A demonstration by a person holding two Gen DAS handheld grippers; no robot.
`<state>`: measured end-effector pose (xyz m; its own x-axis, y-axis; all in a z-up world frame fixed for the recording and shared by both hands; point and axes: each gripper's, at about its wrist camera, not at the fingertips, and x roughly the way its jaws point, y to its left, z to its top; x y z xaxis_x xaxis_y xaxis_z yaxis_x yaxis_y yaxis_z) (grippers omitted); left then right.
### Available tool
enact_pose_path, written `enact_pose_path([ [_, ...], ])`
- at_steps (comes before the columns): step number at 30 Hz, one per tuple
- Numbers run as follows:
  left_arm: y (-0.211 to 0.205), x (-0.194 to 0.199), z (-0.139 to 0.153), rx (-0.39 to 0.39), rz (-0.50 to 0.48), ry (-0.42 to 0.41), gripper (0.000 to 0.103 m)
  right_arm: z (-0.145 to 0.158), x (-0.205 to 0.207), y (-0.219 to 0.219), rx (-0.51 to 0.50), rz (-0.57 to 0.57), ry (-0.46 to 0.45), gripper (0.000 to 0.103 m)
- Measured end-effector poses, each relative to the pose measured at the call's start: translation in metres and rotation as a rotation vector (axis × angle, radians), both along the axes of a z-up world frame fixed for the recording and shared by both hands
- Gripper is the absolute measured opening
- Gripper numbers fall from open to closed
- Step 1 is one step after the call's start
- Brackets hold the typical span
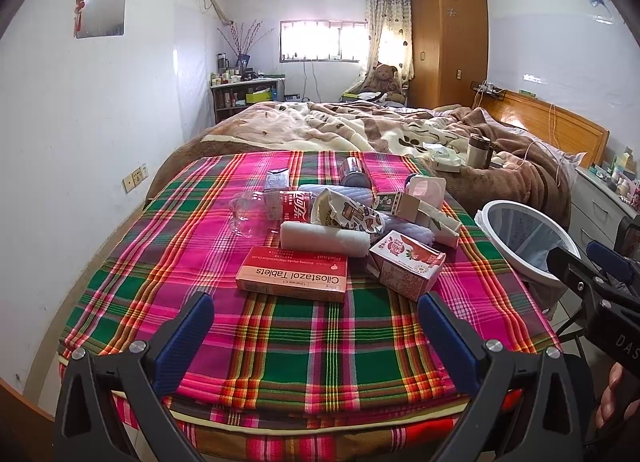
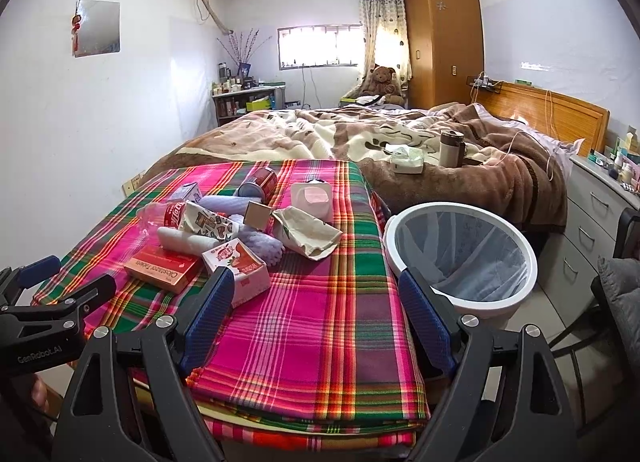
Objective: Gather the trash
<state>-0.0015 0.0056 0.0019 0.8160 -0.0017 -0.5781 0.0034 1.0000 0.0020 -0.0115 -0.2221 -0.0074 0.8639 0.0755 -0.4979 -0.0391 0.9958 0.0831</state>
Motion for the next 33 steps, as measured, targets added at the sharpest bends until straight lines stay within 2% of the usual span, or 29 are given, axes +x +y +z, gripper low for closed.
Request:
enact_pose_path([
  [33, 0.0031, -0.0019, -0.0006, -0.002, 0.01, -0.003, 0.103, 0.0017, -0.0011, 0.0014, -0.006, 0.001, -0.003, 0.086],
])
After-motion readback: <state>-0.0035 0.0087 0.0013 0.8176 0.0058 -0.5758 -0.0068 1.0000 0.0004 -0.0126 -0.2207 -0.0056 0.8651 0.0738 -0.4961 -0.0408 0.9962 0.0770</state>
